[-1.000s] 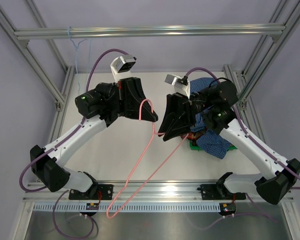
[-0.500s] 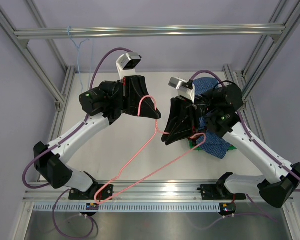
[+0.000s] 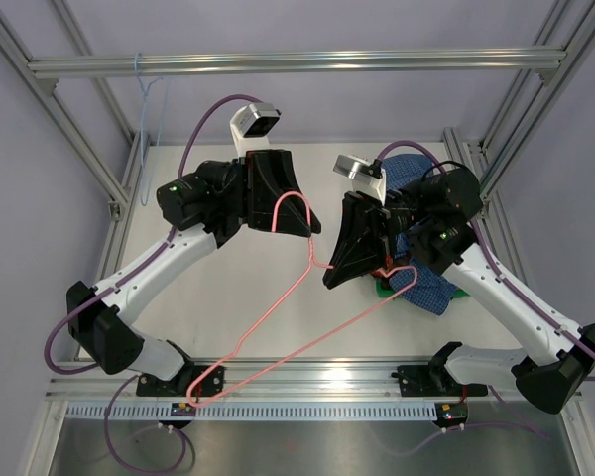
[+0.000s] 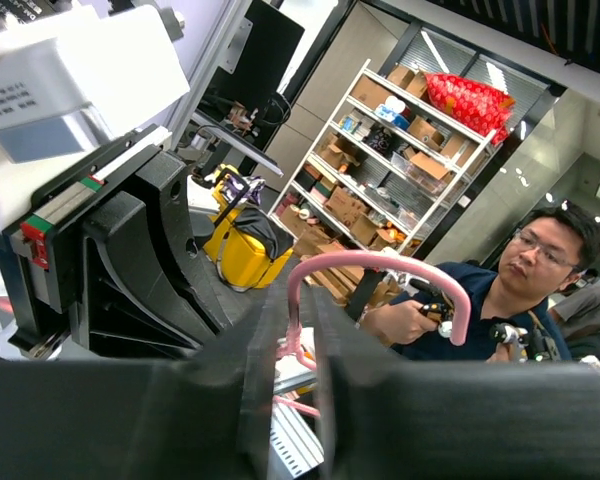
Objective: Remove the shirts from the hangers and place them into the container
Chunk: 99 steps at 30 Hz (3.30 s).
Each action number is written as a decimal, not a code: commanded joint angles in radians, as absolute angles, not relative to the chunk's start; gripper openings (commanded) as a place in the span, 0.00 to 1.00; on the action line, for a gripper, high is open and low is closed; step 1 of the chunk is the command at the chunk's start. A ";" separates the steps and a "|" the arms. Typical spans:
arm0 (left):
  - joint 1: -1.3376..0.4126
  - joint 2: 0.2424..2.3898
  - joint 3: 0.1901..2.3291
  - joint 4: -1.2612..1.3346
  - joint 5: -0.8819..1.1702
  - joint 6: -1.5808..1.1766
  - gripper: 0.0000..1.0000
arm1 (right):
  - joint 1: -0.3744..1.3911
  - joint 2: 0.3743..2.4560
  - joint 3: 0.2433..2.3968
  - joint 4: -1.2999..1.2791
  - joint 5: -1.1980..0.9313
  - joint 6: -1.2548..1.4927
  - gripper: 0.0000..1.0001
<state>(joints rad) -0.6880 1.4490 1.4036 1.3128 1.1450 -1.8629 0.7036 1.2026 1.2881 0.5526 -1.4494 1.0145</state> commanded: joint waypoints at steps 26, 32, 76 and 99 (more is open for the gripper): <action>-0.466 1.005 1.399 -0.119 0.999 -0.652 0.99 | 0.719 1.104 1.493 -0.317 -1.236 0.422 0.00; -0.437 0.976 1.468 -0.409 0.807 -0.491 0.99 | 0.719 1.112 1.522 -0.469 -1.125 0.324 0.00; -0.431 0.796 1.551 -0.646 -0.006 -0.241 0.94 | 0.608 1.910 2.538 -0.713 0.086 0.232 0.00; -0.433 0.792 1.586 -0.654 0.048 -0.258 0.95 | 0.638 1.888 2.341 -0.650 0.176 0.341 0.00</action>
<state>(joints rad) -0.4343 0.7982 1.5547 -0.6868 0.0223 -0.2516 0.6323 1.9083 2.3161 -0.6724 0.1097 0.3183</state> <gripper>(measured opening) 0.951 0.047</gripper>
